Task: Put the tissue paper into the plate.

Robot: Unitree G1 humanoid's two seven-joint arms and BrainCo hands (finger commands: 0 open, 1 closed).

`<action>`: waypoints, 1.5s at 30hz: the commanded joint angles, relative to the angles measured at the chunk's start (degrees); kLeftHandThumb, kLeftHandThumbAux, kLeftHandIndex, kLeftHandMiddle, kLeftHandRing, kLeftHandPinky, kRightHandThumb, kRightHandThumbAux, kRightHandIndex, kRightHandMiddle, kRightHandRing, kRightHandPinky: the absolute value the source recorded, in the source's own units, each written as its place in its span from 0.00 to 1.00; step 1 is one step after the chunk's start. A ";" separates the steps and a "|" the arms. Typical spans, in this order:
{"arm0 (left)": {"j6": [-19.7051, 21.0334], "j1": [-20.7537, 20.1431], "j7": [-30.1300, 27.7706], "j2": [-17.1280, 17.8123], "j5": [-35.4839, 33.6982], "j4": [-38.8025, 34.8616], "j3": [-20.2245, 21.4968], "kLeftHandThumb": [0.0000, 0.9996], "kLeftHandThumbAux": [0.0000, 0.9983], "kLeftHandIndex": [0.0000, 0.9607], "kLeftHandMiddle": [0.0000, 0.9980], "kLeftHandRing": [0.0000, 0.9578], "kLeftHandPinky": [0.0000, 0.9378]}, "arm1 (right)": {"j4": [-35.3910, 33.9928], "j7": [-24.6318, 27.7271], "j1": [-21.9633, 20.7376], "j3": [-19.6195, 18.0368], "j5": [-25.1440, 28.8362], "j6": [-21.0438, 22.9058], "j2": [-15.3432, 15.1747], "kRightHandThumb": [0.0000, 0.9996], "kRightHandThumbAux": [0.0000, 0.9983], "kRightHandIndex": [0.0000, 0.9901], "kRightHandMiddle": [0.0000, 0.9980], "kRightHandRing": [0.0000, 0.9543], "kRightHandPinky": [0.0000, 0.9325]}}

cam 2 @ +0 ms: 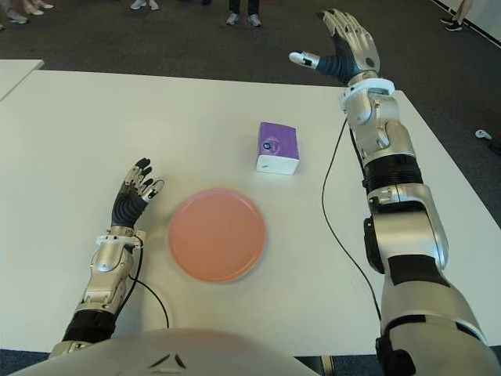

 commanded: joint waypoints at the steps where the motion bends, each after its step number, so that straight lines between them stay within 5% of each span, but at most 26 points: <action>1: 0.99 0.98 0.50 0.14 0.26 -0.52 0.05 0.00 0.57 0.00 0.00 0.00 0.00 | 6.97 -5.22 -3.07 3.41 -3.33 -4.01 -0.32 0.33 0.13 0.00 0.00 0.00 0.00; 16: 2.35 1.05 0.27 0.45 0.50 -1.10 -0.20 0.00 0.57 0.00 0.00 0.00 0.00 | 22.33 -17.13 -8.04 15.20 -11.35 -6.28 4.98 0.34 0.09 0.00 0.00 0.00 0.00; 33: 4.62 0.74 0.93 -0.48 0.09 -2.06 0.02 0.00 0.57 0.00 0.00 0.00 0.00 | 22.07 -6.95 -7.03 20.40 -11.93 -12.30 3.92 0.34 0.10 0.00 0.00 0.00 0.00; 45: 3.16 0.92 0.78 0.43 1.23 -1.27 0.02 0.00 0.56 0.00 0.00 0.00 0.00 | 17.82 -4.42 -3.92 22.38 -11.86 -14.93 3.33 0.38 0.11 0.00 0.00 0.00 0.00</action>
